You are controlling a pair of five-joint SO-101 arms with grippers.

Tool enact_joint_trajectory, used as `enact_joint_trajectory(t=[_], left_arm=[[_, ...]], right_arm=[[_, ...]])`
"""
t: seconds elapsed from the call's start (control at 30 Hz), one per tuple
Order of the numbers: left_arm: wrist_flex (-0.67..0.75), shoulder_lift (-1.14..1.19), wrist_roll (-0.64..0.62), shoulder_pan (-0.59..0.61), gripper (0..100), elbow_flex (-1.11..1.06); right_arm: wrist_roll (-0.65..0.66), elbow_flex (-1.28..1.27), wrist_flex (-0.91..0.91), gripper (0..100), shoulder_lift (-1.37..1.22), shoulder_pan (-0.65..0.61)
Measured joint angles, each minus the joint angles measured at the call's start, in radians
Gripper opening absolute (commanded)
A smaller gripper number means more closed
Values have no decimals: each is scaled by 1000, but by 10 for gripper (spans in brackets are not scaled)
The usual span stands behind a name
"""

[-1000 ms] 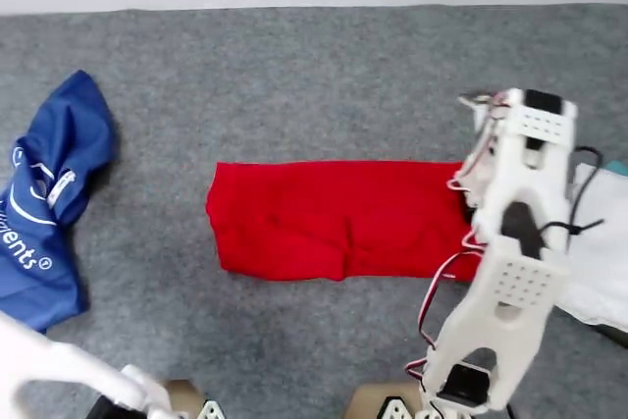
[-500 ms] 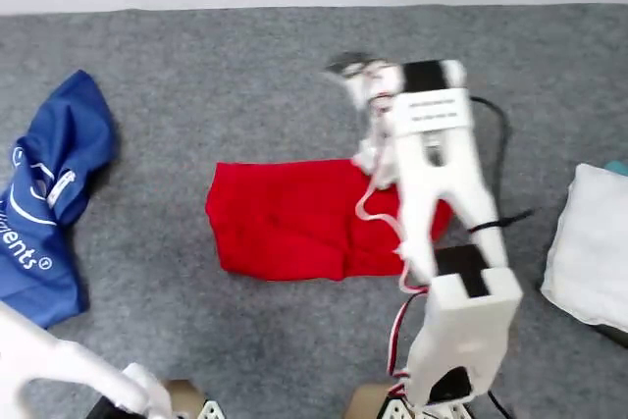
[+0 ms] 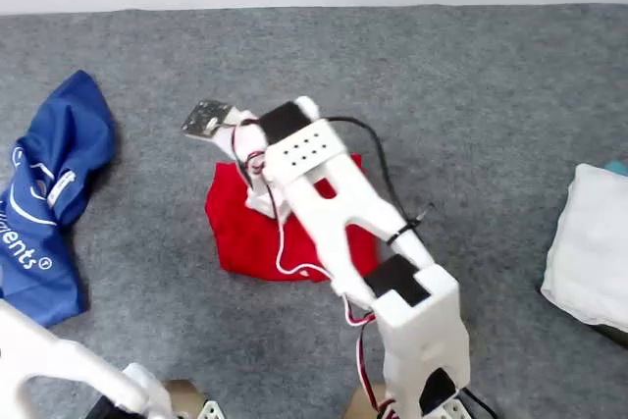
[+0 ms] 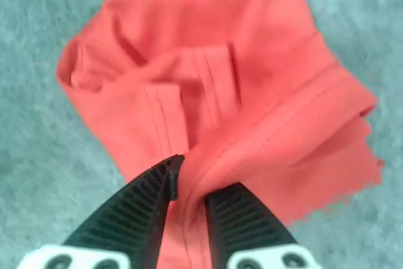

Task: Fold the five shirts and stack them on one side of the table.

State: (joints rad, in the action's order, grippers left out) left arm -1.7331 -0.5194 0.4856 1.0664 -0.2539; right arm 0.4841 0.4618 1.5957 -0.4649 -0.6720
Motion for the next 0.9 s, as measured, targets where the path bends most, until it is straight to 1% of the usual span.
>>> enact_joint_trajectory(t=[0.2,0.37,0.6,0.77,0.83,0.9], left_arm=[[0,0,0,0,7,-2],[0,0,0,0,7,-2],[0,0,0,0,7,-6],[0,0,0,0,7,-6],[0,0,0,0,7,-6],[0,0,0,0,7,-6]], right_arm=[[-23,166,-3,10,-104,-55],[-23,324,2,10,-222,-66],[-23,554,66,10,-361,-92],[-23,658,66,16,-436,-121],[-23,681,66,45,-453,-129],[-23,698,71,125,-457,-130]])
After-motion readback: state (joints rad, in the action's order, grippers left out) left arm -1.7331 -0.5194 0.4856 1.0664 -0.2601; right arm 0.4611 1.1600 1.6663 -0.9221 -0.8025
